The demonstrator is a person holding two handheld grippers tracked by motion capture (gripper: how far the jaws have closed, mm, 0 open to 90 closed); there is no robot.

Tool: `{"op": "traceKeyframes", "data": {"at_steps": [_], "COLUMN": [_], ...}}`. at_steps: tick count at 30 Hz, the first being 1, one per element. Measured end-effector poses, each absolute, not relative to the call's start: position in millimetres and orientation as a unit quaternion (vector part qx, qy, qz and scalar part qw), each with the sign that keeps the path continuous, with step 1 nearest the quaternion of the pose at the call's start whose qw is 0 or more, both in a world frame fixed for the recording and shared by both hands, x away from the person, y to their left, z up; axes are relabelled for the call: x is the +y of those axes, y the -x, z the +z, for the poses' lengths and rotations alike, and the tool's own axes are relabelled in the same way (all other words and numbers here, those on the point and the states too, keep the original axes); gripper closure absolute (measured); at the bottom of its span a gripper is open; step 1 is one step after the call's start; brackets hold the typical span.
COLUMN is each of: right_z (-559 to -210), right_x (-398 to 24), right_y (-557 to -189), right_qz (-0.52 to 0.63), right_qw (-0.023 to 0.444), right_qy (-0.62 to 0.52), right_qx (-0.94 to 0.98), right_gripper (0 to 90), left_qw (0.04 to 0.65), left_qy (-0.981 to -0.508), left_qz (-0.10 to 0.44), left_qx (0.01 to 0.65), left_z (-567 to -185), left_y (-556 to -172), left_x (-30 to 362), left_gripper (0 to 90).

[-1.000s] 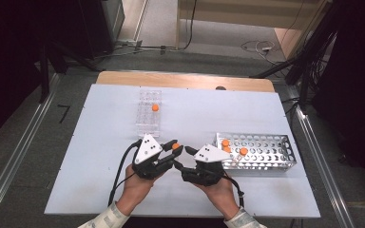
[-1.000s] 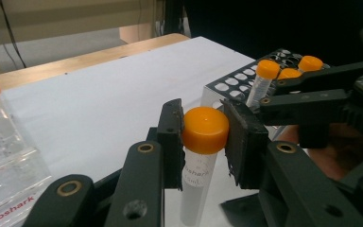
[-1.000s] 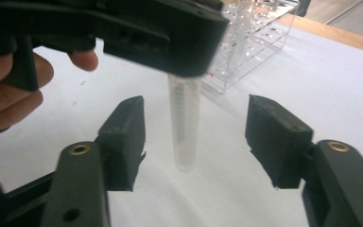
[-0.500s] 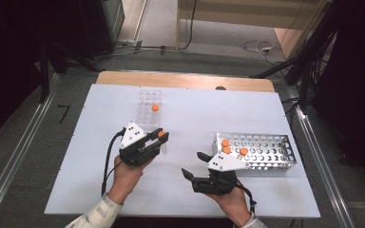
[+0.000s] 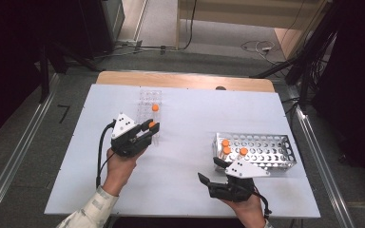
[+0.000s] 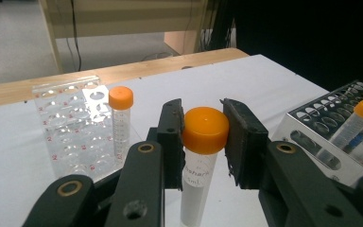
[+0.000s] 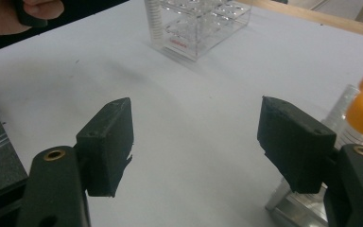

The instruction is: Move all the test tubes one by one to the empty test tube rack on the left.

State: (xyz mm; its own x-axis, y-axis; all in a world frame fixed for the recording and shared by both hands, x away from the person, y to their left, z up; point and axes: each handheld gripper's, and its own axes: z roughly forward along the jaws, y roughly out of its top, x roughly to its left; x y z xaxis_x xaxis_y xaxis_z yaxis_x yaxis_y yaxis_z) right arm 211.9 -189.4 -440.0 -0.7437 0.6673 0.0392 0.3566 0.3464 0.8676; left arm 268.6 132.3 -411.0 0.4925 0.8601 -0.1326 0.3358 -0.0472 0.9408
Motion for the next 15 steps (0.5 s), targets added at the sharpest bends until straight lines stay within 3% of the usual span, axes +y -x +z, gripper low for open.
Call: {"op": "traceKeyframes", "data": {"at_steps": [15], "right_z": [-445.4], "right_x": [-215.3], "right_y": [-204.7], "right_qz": [0.467], "right_qw": [0.166], "right_qy": [-0.341], "right_qx": [0.799], "right_gripper": [26.5], "left_qw": [0.528], "left_qy": [-0.668], "left_qz": [0.263], "left_qx": [0.453], "left_z": [-400.1], "left_y": [-282.5], "left_x": [141.2], "left_gripper": [69.8]}}
